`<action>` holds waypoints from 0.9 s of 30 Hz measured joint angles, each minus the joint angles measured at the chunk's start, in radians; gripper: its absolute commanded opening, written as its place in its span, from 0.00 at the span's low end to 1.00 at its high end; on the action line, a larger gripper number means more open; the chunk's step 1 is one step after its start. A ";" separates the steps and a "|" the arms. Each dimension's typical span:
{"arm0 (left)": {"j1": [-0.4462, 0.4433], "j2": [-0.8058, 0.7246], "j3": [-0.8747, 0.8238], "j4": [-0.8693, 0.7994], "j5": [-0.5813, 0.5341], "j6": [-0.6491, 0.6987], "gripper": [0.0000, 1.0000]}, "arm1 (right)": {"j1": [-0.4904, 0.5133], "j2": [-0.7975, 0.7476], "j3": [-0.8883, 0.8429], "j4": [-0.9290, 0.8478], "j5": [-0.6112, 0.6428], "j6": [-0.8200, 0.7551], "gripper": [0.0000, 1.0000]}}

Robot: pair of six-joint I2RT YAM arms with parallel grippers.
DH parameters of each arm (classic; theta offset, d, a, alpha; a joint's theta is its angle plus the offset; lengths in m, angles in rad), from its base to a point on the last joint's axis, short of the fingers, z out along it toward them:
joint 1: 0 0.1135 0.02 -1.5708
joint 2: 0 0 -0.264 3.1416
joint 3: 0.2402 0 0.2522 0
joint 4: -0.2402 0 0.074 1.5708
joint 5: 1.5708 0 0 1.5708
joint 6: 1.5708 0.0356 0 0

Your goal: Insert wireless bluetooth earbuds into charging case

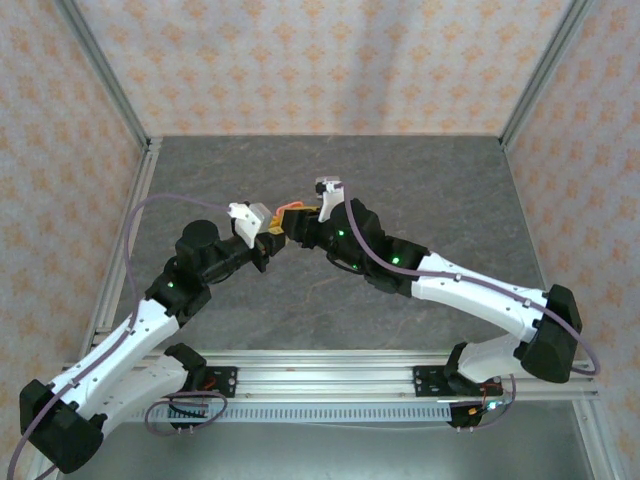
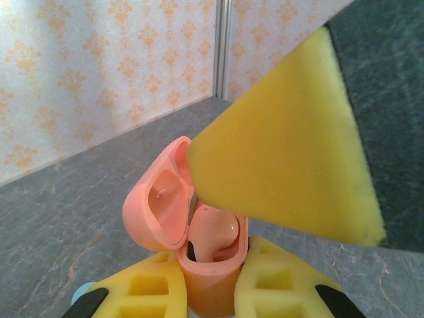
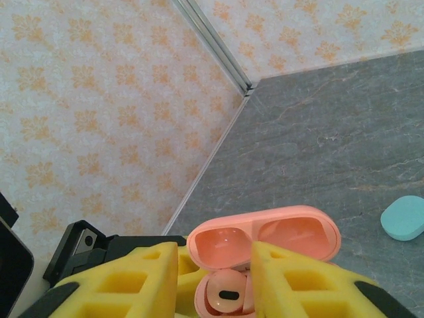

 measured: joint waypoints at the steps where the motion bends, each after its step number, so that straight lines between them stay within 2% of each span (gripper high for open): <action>1: 0.000 0.000 0.000 0.000 0.000 0.000 0.00 | 0.000 -0.003 0.000 -0.003 0.000 0.000 0.36; 14: 0.000 -0.015 0.000 -0.001 0.005 0.001 0.00 | 0.000 -0.039 0.023 -0.037 -0.004 0.042 0.37; 21: 0.000 -0.015 0.013 -0.057 0.057 0.014 0.00 | -0.007 -0.057 0.204 -0.235 0.032 0.021 0.38; 24: 0.000 -0.015 0.031 -0.080 0.093 0.023 0.00 | -0.051 -0.070 0.272 -0.336 0.041 0.019 0.39; 27: 0.000 -0.014 0.050 -0.101 0.141 0.024 0.00 | -0.160 -0.080 0.287 -0.416 -0.016 0.050 0.38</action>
